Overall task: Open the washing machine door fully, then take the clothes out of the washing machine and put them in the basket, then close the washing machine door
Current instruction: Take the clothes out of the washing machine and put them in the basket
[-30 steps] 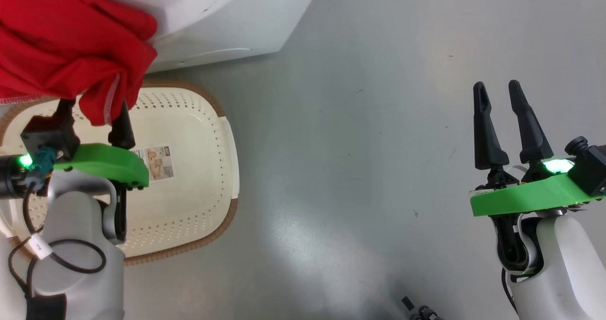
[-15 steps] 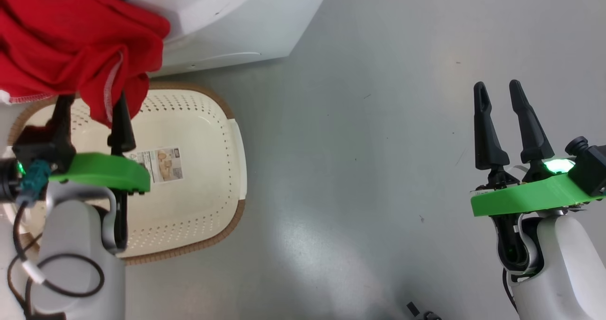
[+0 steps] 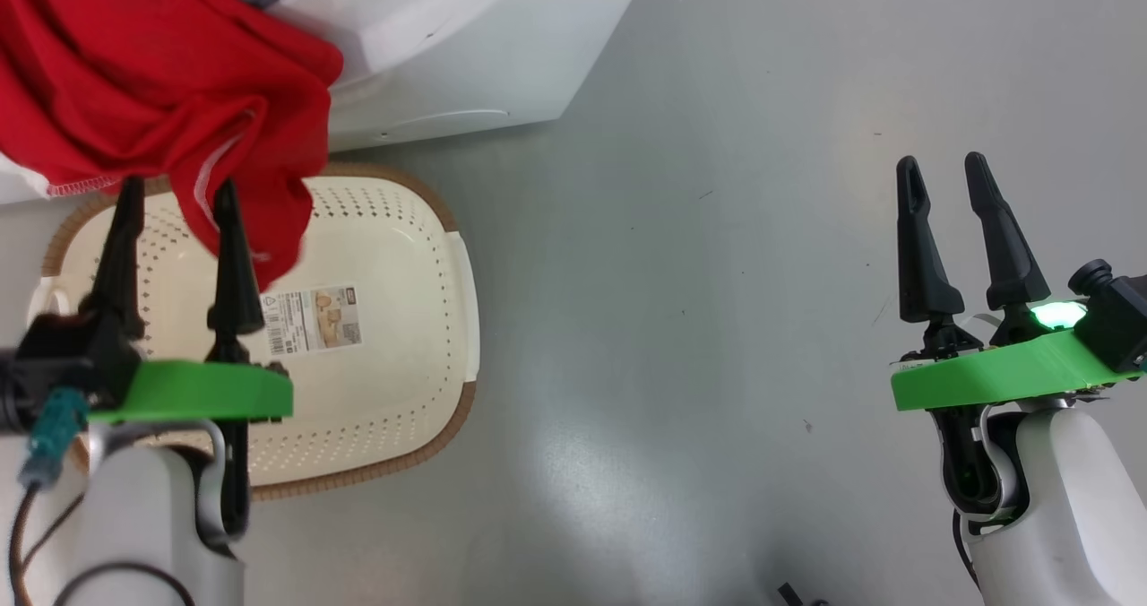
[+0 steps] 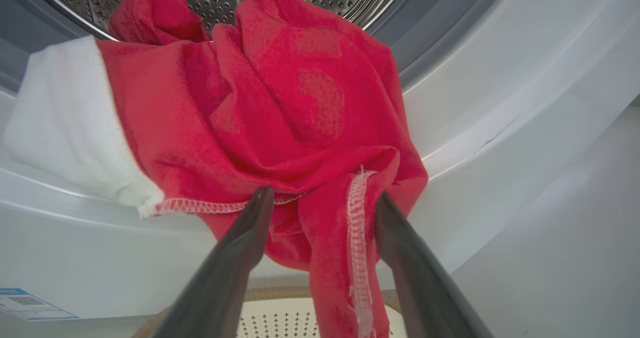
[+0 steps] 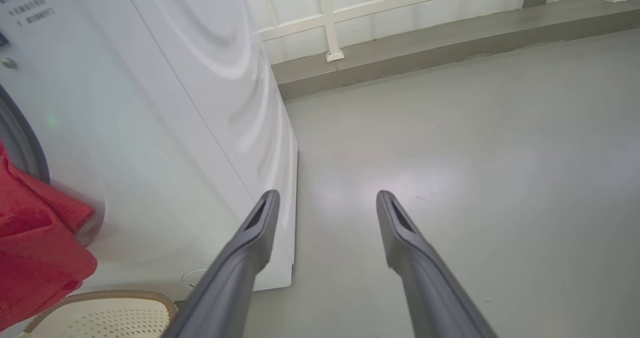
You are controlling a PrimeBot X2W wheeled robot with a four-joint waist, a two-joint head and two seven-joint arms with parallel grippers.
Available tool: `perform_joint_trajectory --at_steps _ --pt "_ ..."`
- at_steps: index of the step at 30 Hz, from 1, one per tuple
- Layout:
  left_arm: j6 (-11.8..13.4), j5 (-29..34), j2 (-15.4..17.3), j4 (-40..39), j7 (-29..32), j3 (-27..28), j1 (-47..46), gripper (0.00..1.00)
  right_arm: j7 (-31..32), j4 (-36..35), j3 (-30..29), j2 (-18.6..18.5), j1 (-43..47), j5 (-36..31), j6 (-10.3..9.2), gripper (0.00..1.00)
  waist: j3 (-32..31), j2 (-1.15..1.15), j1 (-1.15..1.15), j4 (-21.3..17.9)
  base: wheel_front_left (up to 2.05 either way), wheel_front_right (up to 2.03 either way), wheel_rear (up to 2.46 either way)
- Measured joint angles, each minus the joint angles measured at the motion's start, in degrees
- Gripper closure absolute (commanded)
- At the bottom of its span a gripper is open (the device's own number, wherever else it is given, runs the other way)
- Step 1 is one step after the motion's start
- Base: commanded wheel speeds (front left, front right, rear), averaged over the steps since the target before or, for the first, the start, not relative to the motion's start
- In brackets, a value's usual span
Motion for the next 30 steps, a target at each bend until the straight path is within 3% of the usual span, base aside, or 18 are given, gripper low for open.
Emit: perform_joint_trajectory --at_steps 17,30 --pt "5.38 -3.0 0.1 -12.77 0.0 -4.57 10.34 0.0 0.0 0.05 0.12 0.0 0.13 -1.13 0.0 0.0 -0.72 0.0 0.0 0.78 0.0 0.0 0.0" --pt "6.08 -3.45 0.11 -14.46 0.0 -5.53 9.96 0.0 0.0 0.14 0.59 -0.01 0.19 -1.34 0.0 0.0 -1.48 0.0 0.0 1.35 0.0 0.0 0.0"
